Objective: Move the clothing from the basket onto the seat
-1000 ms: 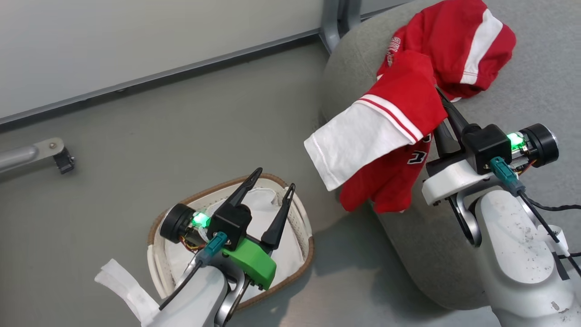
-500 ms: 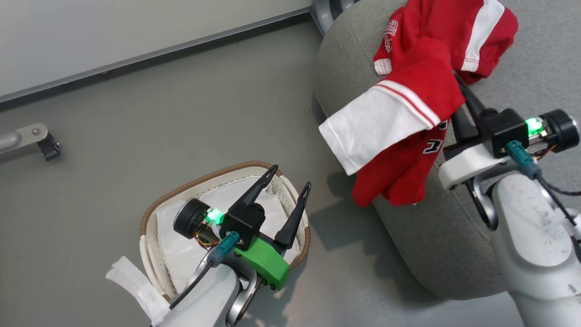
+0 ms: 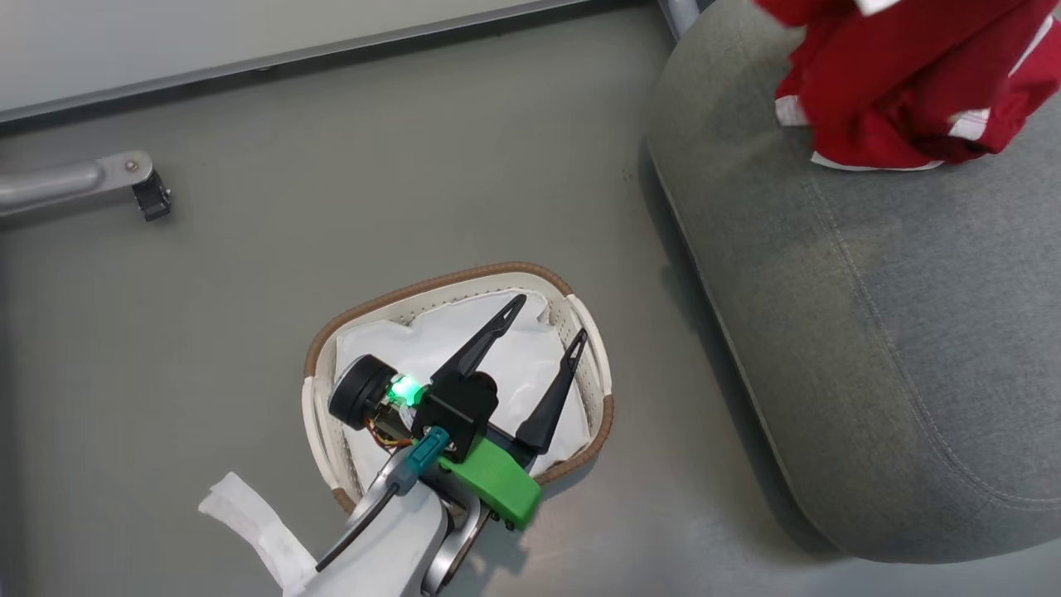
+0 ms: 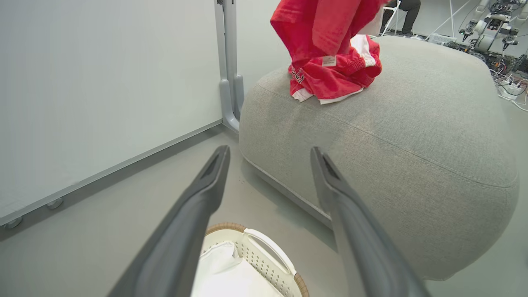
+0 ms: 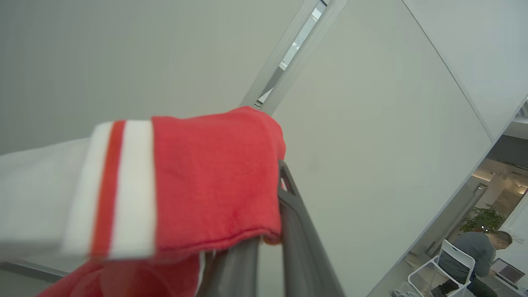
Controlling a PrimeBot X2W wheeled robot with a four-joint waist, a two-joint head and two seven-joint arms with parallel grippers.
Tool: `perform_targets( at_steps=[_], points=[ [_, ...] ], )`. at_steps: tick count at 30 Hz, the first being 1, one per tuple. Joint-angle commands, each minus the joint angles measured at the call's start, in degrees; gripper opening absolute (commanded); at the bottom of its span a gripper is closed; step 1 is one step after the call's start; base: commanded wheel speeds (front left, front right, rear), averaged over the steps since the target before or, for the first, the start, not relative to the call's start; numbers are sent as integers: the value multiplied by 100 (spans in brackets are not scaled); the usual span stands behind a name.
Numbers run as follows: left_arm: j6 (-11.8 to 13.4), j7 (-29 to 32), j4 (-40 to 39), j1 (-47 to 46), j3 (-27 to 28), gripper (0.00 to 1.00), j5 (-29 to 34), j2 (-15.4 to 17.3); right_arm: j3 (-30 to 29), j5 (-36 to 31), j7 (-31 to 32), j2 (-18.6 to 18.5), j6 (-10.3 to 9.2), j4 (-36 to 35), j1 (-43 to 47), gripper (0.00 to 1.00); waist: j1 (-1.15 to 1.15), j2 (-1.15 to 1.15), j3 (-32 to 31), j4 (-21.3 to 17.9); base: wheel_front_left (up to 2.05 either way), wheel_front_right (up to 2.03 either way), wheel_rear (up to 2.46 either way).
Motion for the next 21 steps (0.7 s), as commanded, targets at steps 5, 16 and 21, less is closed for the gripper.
perform_targets(
  at_steps=[5,16,21],
  points=[
    [-30,-3,-84,-209,-5,100,111,68,-511,-150,354,-602,-8,230,-437,0,0,0,596,431,0,0,0],
    [-18,17,-184,-585,-18,100,256,193,-2049,-606,471,-569,-8,1683,383,0,0,0,1485,706,0,0,0],
    [33,18,-223,-653,1,100,270,251,-2644,-939,308,-163,-8,2100,674,0,0,0,1666,695,0,0,0]
  ],
)
